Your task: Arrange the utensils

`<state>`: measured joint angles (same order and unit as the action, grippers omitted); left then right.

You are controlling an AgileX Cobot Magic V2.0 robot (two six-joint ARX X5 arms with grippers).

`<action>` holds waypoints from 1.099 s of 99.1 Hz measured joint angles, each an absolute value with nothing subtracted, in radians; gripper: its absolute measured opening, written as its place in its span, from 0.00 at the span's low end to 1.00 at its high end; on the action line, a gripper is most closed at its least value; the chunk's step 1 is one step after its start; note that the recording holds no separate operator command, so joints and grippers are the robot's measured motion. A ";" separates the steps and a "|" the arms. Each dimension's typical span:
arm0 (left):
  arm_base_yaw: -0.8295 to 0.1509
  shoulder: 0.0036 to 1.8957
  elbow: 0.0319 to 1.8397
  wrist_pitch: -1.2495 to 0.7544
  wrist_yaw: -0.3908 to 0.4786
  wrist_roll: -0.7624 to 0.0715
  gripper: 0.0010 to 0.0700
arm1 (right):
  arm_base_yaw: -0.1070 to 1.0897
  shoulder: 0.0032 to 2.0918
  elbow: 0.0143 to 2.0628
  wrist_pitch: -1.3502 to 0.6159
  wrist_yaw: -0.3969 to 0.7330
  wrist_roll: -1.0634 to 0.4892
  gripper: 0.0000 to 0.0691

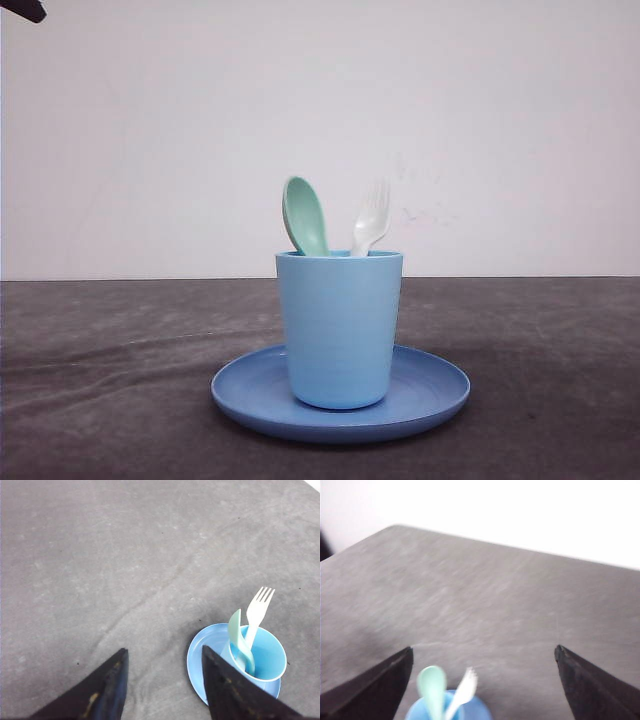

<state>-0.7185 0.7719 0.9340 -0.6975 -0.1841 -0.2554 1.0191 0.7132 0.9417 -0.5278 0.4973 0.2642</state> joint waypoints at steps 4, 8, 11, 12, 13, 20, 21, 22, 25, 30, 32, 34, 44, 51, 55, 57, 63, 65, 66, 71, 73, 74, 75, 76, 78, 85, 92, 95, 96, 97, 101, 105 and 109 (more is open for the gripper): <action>-0.719 0.772 0.934 -0.696 -0.184 -0.255 0.38 | 1.019 0.706 0.942 -0.540 0.511 0.262 0.81; -0.719 0.772 0.934 -0.691 -0.184 -0.255 0.38 | 1.019 0.701 0.942 -0.551 0.522 0.260 0.79; -0.719 0.772 0.934 -0.687 -0.184 -0.255 0.38 | 1.019 0.700 0.942 -0.556 0.526 0.258 0.76; -0.719 0.772 0.934 -0.685 -0.184 -0.255 0.38 | 1.019 0.700 0.942 -0.558 0.527 0.259 0.75; -0.719 0.772 0.934 -0.684 -0.184 -0.255 0.38 | 1.019 0.700 0.942 -0.559 0.527 0.258 0.73; -0.719 0.772 0.934 -0.675 -0.184 -0.255 0.29 | 1.019 0.701 0.942 -0.572 0.527 0.258 0.51; -0.719 0.772 0.934 -0.674 -0.184 -0.255 0.27 | 1.019 0.701 0.942 -0.574 0.527 0.258 0.47; -0.719 0.772 0.934 -0.673 -0.184 -0.255 0.23 | 1.019 0.701 0.942 -0.576 0.527 0.258 0.42; -0.719 0.772 0.934 -0.670 -0.184 -0.256 0.15 | 1.019 0.704 0.942 -0.582 0.527 0.258 0.29; -0.719 0.772 0.934 -0.665 -0.184 -0.256 0.07 | 1.019 0.706 0.942 -0.594 0.527 0.256 0.14; -0.719 0.772 0.934 -0.664 -0.184 -0.256 0.06 | 1.019 0.707 0.942 -0.596 0.527 0.255 0.10; -0.719 0.772 0.934 -0.664 -0.184 -0.256 0.04 | 1.019 0.707 0.942 -0.598 0.527 0.255 0.08; -0.719 0.772 0.934 -0.664 -0.184 -0.256 0.02 | 1.019 0.707 0.942 -0.595 0.527 0.253 0.02; -0.719 0.772 0.934 -0.664 -0.184 -0.256 0.02 | 1.019 0.707 0.942 -0.589 0.527 0.253 0.01; -0.719 0.772 0.934 -0.666 -0.184 -0.256 0.02 | 1.019 0.706 0.942 -0.583 0.527 0.253 0.01; -0.719 0.772 0.934 -0.669 -0.184 -0.256 0.02 | 1.019 0.707 0.942 -0.580 0.527 0.253 0.01; -0.719 0.772 0.934 -0.671 -0.184 -0.256 0.02 | 1.019 0.707 0.942 -0.574 0.527 0.253 0.01; -0.719 0.772 0.934 -0.670 -0.184 -0.256 0.02 | 1.019 0.707 0.942 -0.573 0.527 0.253 0.01; -0.719 0.772 0.934 -0.670 -0.184 -0.256 0.02 | 1.019 0.707 0.942 -0.573 0.527 0.253 0.01; -0.719 0.772 0.934 -0.669 -0.184 -0.256 0.02 | 1.019 0.707 0.942 -0.573 0.527 0.253 0.01; -0.719 0.772 0.934 -0.669 -0.184 -0.256 0.02 | 1.019 0.706 0.942 -0.573 0.527 0.253 0.01; -0.719 0.772 0.934 -0.669 -0.184 -0.256 0.02 | 1.019 0.707 0.942 -0.573 0.527 0.253 0.01; -0.719 0.772 0.934 -0.669 -0.184 -0.256 0.02 | 1.019 0.706 0.942 -0.573 0.527 0.253 0.01; -0.719 0.772 0.934 -0.669 -0.184 -0.256 0.02 | 1.019 0.706 0.942 -0.573 0.527 0.253 0.01; -0.719 0.772 0.934 -0.669 -0.184 -0.256 0.02 | 1.019 0.706 0.942 -0.573 0.527 0.253 0.01; -0.719 0.772 0.934 -0.669 -0.184 -0.256 0.02 | 1.019 0.707 0.942 -0.573 0.527 0.253 0.01; -0.719 0.772 0.934 -0.669 -0.184 -0.256 0.02 | 1.019 0.707 0.942 -0.573 0.527 0.253 0.01; -0.719 0.772 0.934 -0.669 -0.184 -0.256 0.02 | 1.019 0.707 0.942 -0.573 0.527 0.253 0.01; -0.719 0.772 0.934 -0.669 -0.184 -0.256 0.02 | 1.019 0.707 0.942 -0.573 0.527 0.253 0.01; -0.719 0.772 0.934 -0.669 -0.184 -0.256 0.02 | 1.019 0.707 0.942 -0.573 0.527 0.253 0.01; -0.719 0.772 0.934 -0.669 -0.184 -0.256 0.02 | 1.019 0.707 0.942 -0.573 0.527 0.253 0.01; -0.719 0.772 0.934 -0.669 -0.184 -0.256 0.02 | 1.019 0.707 0.942 -0.573 0.527 0.253 0.01; -0.719 0.772 0.934 -0.669 -0.184 -0.256 0.02 | 1.019 0.707 0.942 -0.573 0.527 0.253 0.01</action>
<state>-0.7185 0.7719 0.9340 -0.6685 -0.1841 -0.2558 1.0195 0.7067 0.9417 -0.5728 0.5270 0.2527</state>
